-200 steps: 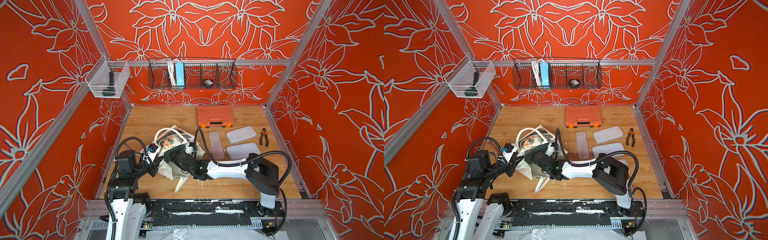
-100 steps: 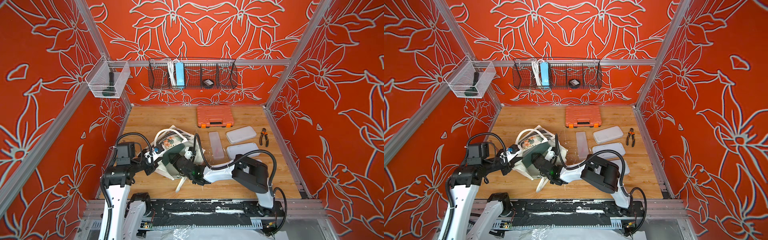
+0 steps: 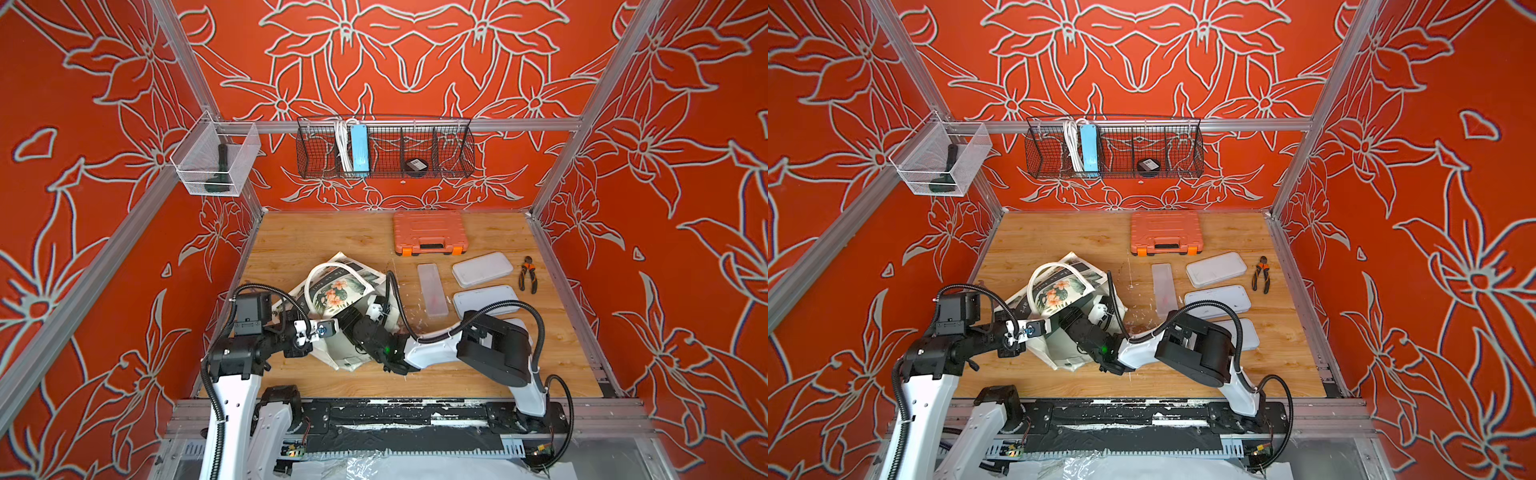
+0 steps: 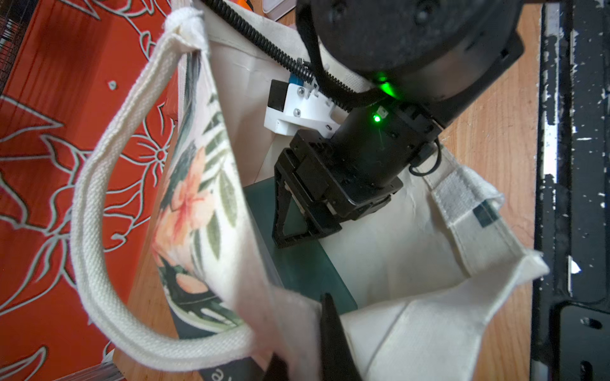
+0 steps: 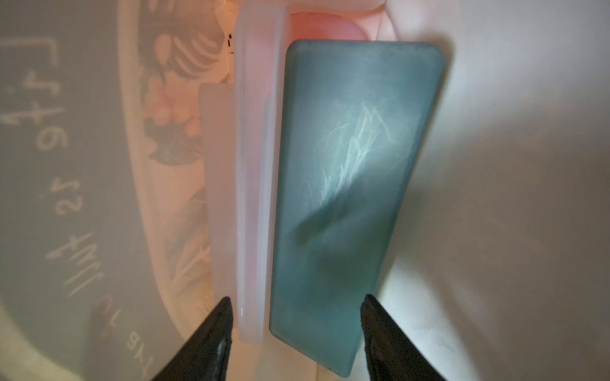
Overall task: Take out the pencil case from the canvas bag
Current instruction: Pick up the pencil case from the canvas bag.
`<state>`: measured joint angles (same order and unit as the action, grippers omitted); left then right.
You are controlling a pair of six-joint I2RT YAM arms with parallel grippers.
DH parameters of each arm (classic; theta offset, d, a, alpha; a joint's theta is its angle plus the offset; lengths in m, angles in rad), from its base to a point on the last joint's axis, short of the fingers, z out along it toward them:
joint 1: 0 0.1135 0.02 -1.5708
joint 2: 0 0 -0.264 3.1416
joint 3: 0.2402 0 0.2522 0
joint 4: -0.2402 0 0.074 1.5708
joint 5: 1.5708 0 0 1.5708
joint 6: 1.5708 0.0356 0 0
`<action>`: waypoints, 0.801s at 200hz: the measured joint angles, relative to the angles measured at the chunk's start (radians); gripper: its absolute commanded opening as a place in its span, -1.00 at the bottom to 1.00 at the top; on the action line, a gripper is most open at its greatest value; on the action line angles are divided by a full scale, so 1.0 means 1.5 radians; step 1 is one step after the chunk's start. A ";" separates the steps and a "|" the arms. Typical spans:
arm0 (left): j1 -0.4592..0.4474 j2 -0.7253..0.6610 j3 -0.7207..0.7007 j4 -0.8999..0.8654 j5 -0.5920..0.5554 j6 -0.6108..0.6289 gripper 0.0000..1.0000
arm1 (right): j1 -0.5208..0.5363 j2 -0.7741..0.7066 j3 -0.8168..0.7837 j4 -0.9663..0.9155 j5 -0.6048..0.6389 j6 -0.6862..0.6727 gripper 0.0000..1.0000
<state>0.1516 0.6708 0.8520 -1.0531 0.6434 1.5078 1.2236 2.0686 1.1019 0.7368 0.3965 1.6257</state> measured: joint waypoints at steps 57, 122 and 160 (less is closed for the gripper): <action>0.000 0.012 0.015 0.015 0.048 -0.060 -1.00 | 0.005 0.061 0.043 -0.001 -0.016 0.054 0.39; 0.003 -0.002 0.017 0.050 0.095 -0.165 -1.00 | 0.008 0.081 0.092 -0.036 -0.039 0.079 0.53; 0.005 -0.016 0.036 0.048 0.115 -0.244 -1.00 | -0.005 0.088 0.107 -0.052 -0.079 0.129 0.66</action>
<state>0.1589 0.6476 0.9058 -0.9813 0.8162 1.1423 1.2156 2.2005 1.2629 0.6582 0.2783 1.8187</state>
